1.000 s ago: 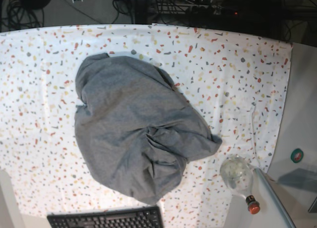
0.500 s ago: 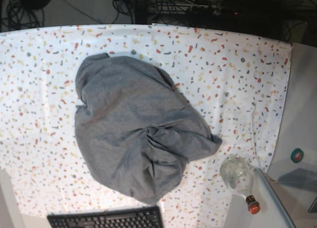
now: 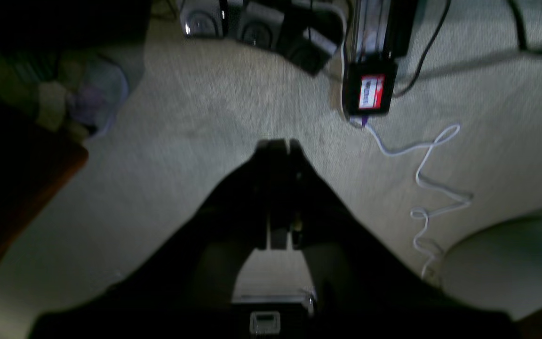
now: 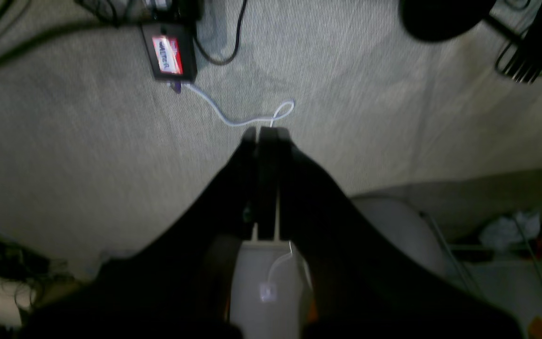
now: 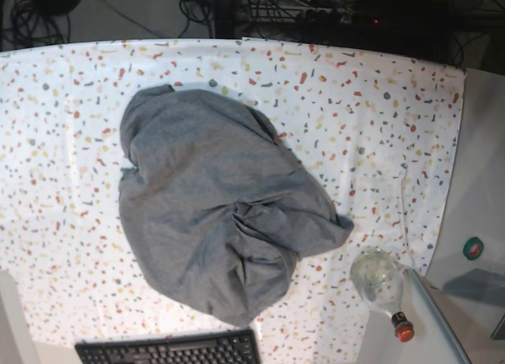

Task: Layout the t-shirt on the table in an organized manner, then fold the t-shirt properly

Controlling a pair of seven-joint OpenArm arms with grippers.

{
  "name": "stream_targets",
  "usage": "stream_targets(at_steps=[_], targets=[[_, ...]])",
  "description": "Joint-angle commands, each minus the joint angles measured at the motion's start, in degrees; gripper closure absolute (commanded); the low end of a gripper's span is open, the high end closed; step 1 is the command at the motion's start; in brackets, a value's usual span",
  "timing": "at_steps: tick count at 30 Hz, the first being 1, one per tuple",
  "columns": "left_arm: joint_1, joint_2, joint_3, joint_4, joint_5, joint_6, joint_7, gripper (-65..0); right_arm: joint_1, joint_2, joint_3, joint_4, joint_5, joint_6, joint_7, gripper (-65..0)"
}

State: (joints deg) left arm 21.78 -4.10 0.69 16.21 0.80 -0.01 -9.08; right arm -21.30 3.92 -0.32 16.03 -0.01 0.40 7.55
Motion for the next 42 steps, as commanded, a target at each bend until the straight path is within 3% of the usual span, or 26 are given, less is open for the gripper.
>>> stream_targets(at_steps=[1, 8, 15, 18, 22, 28, 30, 33, 36, 40, 41, 42], targets=[[3.67, -1.04, 0.06, 3.00, -0.05, 0.32, 0.25, 0.0, -3.89, 0.60, 0.27, 3.09, 0.14, -0.18, -0.56, 0.0], [21.87, -6.41, -0.20, 29.73, -0.75, 0.32, 0.25, 0.0, -23.58, 0.25, 12.14, 31.84, 0.14, -0.10, -0.83, 0.0], [33.74, -10.63, -0.82, 46.34, -0.84, 0.32, 0.16, 0.0, -35.27, -3.53, 22.78, 50.39, 0.14, -0.01, -0.83, 0.0], [38.92, -11.51, -2.40, 55.22, -0.84, 0.32, 0.16, 0.0, -37.56, -5.90, 27.97, 58.47, 0.14, -0.01, -0.83, 0.0], [44.81, -10.10, -7.94, 70.08, -0.84, 0.32, 0.16, 0.0, -39.14, -8.71, 34.47, 71.13, 0.05, 0.08, -0.83, 0.0], [47.36, -7.29, -11.37, 89.24, -0.84, 0.32, 0.33, 0.0, -33.34, -8.71, 37.64, 83.35, -0.12, 0.08, -1.71, 0.0], [45.34, -6.50, -10.84, 93.29, -0.84, 0.32, 0.69, 0.0, -29.29, -8.01, 37.20, 86.43, -0.21, 0.17, -5.13, 0.0], [39.98, -4.82, -9.79, 95.57, -0.84, 0.32, 0.86, 0.0, -20.77, -6.96, 36.84, 92.14, -0.21, 1.31, -14.45, 0.0], [33.21, -2.01, -9.70, 95.31, -0.84, 0.32, 3.24, 0.0, -7.84, -6.87, 36.93, 94.78, -0.30, 7.38, -26.32, 0.0], [24.07, 3.00, -10.23, 95.57, -0.93, 0.32, 15.02, 0.0, 8.16, -6.17, 36.84, 94.17, -0.30, 15.46, -44.96, 0.0], [21.78, 4.23, -10.31, 95.57, -0.93, 0.32, 18.62, -6.6, 11.94, -5.73, 35.70, 93.29, -0.30, 16.61, -49.44, 0.0], [19.41, 5.11, -10.31, 95.57, -0.93, 0.32, 21.87, -17.3, 15.45, -4.93, 33.77, 91.79, -0.30, 17.49, -53.22, 0.0]])
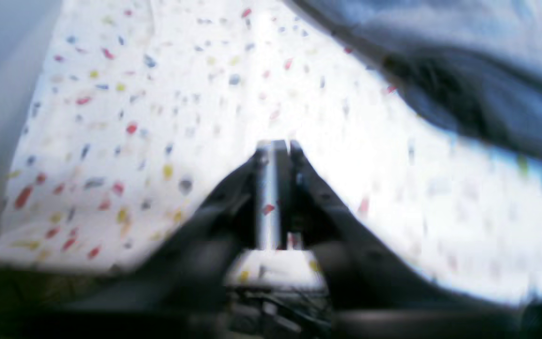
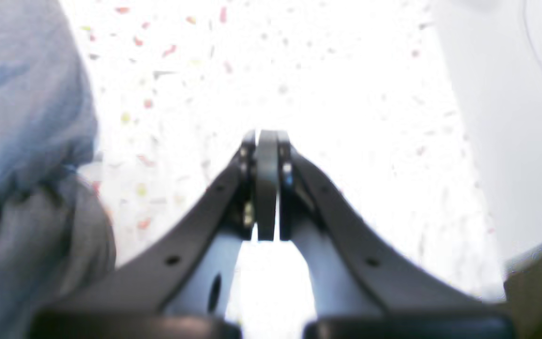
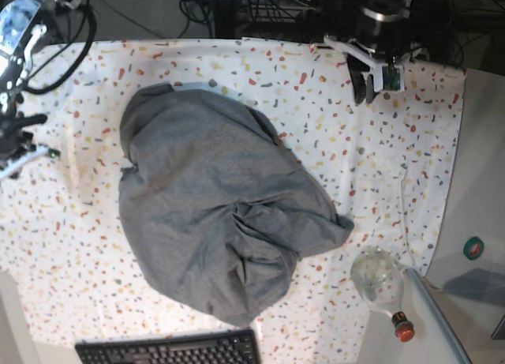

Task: Layout the t-shirt on the table in an organized manner, then fold the t-shirt properly
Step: 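Reach the right gripper to the grey shirt's edge and grasp it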

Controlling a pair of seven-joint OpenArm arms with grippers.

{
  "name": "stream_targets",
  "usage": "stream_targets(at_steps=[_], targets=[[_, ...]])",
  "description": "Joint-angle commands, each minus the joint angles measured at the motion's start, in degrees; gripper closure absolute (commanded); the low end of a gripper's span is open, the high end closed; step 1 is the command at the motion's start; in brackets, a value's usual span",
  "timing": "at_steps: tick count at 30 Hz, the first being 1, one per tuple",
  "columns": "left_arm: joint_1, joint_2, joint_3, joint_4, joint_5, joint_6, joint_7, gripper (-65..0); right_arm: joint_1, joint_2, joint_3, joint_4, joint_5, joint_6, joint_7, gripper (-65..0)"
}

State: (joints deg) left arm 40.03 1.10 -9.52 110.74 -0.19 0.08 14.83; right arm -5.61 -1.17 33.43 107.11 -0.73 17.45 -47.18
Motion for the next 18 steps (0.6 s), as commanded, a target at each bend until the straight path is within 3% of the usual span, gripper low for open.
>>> stream_targets(at_steps=[1, 3, 6, 12, 16, 18], targets=[[-1.31, 0.35, 0.42, 1.04, 0.05, 0.23, 0.95, -25.7, 3.10, 1.48, -2.27, -1.31, 0.42, 0.88, -0.95, -5.9], [-5.61, 0.52, 1.65, 0.69, -1.00, 0.23, 5.08, -33.9, 8.73, 3.85, -8.07, -8.43, 0.51, 1.14, -1.92, -20.6], [-9.75, 0.08, 2.35, 0.78, -7.86, 0.23, 8.77, -31.1, 16.46, 6.14, -14.75, -22.93, 0.69, 1.14, 0.63, -33.0], [-11.06, -3.08, -0.02, 0.51, -22.01, 0.23, 11.06, -24.8, 29.39, 6.75, -18.18, -51.15, 0.51, 0.79, 9.16, -33.3], [-8.34, -5.81, -1.51, 0.51, -22.10, 0.23, 10.71, -20.4, 33.25, 6.75, -18.35, -63.02, 0.42, 0.70, 16.37, -33.3], [-6.93, -7.13, -2.83, 0.51, -22.10, 0.23, 10.71, -17.9, 34.13, 6.75, -18.35, -65.84, 0.42, 0.70, 17.07, -33.5]])
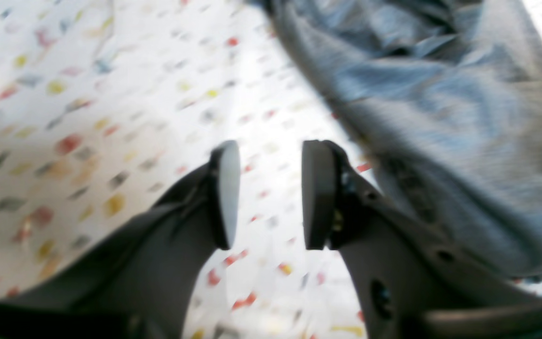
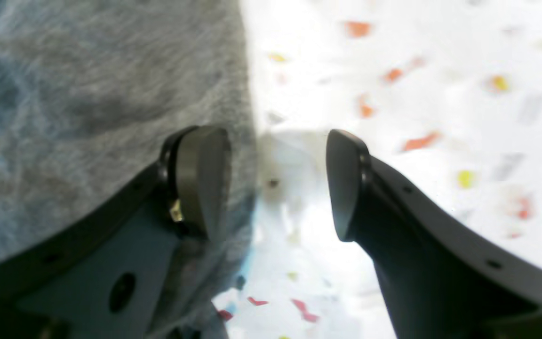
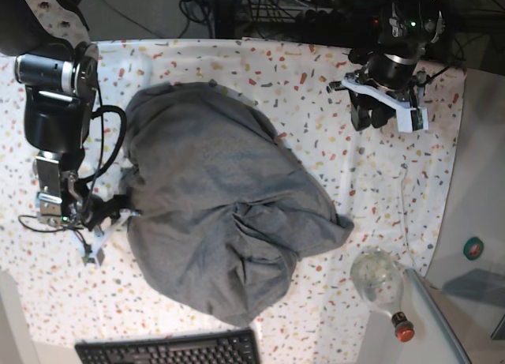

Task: Layout the t-shirt on the table in an organized manner, then fold the t-shirt properly
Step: 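Reach the right gripper to the grey shirt's edge and grasp it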

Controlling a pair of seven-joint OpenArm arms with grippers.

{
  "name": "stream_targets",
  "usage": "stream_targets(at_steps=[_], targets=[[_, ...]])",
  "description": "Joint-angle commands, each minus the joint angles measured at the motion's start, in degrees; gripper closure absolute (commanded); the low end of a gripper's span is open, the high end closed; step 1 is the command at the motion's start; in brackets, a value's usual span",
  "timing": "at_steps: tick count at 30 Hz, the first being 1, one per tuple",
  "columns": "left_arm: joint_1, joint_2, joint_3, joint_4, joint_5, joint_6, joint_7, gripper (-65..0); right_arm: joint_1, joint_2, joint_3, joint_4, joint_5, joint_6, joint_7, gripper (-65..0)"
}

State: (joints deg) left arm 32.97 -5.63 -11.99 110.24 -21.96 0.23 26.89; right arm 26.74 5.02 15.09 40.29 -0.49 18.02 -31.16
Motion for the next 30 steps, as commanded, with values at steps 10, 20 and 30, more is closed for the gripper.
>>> stream_targets(at_steps=[10, 20, 30], targets=[[1.80, -0.66, -5.90, -0.65, -0.42, 0.08, -1.36, -3.5, -0.50, -0.05, -5.20, 4.67, 0.62, 0.57, -2.03, -28.5], [1.62, -0.57, -5.37, -2.94, -0.59, 0.08, -1.36, -0.3, -1.82, -1.90, -5.29, 3.53, 0.27, 0.57, 0.26, -34.1], [2.33, -0.57, -5.81, -3.03, -0.42, 0.08, -1.36, -0.8, -7.27, -1.54, -4.76, 20.76, 0.36, 0.57, -3.26, 0.0]])
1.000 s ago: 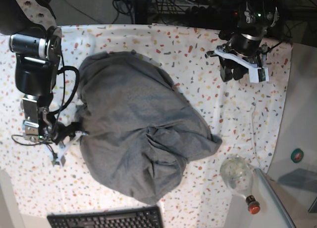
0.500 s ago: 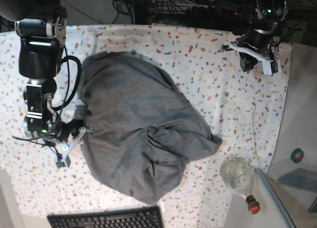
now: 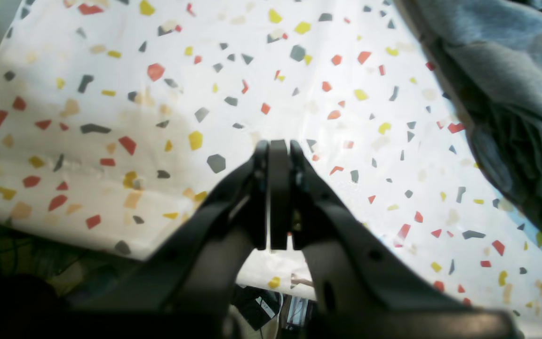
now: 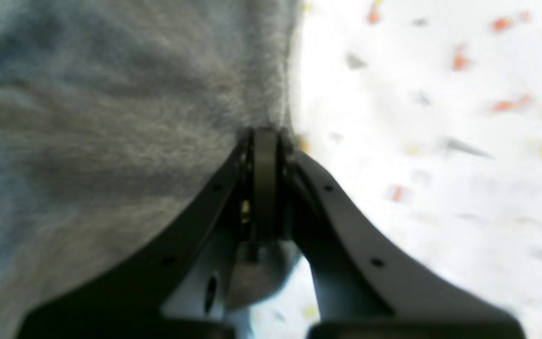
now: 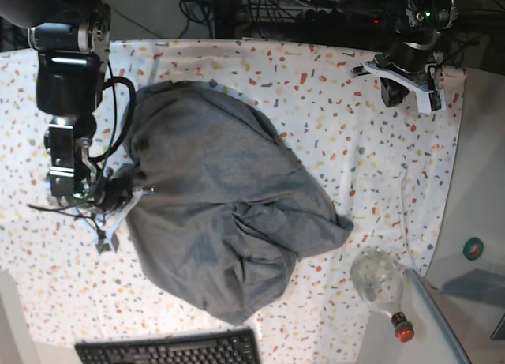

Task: Layout the t-shirt on the table in an organized manner, then fold the t-shirt properly

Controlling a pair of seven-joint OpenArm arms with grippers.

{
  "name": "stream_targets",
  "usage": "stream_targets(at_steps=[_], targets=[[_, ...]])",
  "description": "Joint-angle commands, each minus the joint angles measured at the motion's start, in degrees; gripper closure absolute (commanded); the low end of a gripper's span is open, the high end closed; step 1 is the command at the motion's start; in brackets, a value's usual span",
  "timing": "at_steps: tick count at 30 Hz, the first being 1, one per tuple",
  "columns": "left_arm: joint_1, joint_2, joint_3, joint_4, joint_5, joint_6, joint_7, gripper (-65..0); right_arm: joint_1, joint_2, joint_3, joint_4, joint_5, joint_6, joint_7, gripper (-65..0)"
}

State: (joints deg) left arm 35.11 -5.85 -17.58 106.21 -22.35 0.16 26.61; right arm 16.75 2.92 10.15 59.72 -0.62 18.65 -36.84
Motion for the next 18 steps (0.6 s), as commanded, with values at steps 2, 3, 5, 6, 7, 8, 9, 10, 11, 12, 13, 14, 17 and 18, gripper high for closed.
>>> stream_targets(at_steps=[2, 3, 5, 6, 7, 8, 9, 10, 11, 12, 13, 14, 17, 18], targets=[[0.18, -0.35, -0.22, 1.00, -0.02, 0.14, -1.07, -1.0, 1.84, 0.55, -0.17, 10.30, 0.40, -0.06, -1.71, 0.0], [0.18, -0.35, -0.31, 1.00, -0.02, 0.14, -1.07, -1.2, 2.02, 0.55, -0.26, 14.34, 0.40, -0.06, -3.38, 0.0], [-0.08, -0.35, -0.13, 1.00, -0.02, 0.14, -1.07, -1.2, 4.39, 0.64, -0.26, 18.47, 0.40, -0.06, -4.87, 0.0], [-0.17, -0.35, -0.13, 1.00, -0.02, 0.14, -1.07, -1.2, 6.50, 0.64, -0.26, 17.77, 0.40, -0.06, -4.79, 0.0], [-0.26, -0.26, -0.13, 1.00, -0.02, 0.14, -1.07, -1.2, 8.96, 0.64, -0.26, 15.40, 0.40, -0.06, -4.70, 0.0], [-0.26, -0.26, 0.05, 1.00, -0.02, 0.14, -1.07, -1.0, 11.51, 0.64, -0.26, 11.70, 0.40, -0.06, -4.35, 0.0], [-0.26, -0.26, 0.22, 1.00, -0.02, 0.14, -1.07, -1.0, 14.06, 0.64, -0.26, 6.87, 0.40, -0.24, -3.12, 0.0], [-0.17, -0.26, 0.22, 1.00, -0.02, 0.14, -1.07, -1.0, 16.52, 0.64, -0.26, 1.16, 0.32, -0.41, -1.53, 0.0], [-0.08, -0.26, 0.22, 1.00, -0.02, 0.14, -1.07, -1.0, 18.90, 1.17, -0.26, -4.30, 0.32, -0.41, -0.30, 0.0], [0.10, -0.26, 0.22, 1.00, -0.02, 0.14, -1.07, -1.0, 20.83, 2.31, -0.26, -8.78, 0.32, -0.41, 0.22, 0.0], [0.18, -0.26, 0.22, 1.00, -0.02, 0.14, -1.07, -1.2, 22.24, 2.84, -0.26, -11.42, 0.32, -0.24, 0.05, -8.7], [0.18, -0.26, -0.13, 1.00, -0.02, 0.14, -0.90, -1.2, 22.68, 3.28, 0.18, -11.86, 0.67, -0.06, -0.13, -18.0], [0.27, -0.26, -0.31, 0.91, -0.29, 0.14, -0.81, -1.2, 18.19, 5.21, 2.20, -2.27, 0.75, 1.61, -0.83, -33.2], [0.27, -0.26, -0.31, 0.91, -0.38, 0.14, -0.81, -1.3, 15.38, 5.57, 3.87, 3.35, 0.75, 2.49, -0.92, -33.2]])
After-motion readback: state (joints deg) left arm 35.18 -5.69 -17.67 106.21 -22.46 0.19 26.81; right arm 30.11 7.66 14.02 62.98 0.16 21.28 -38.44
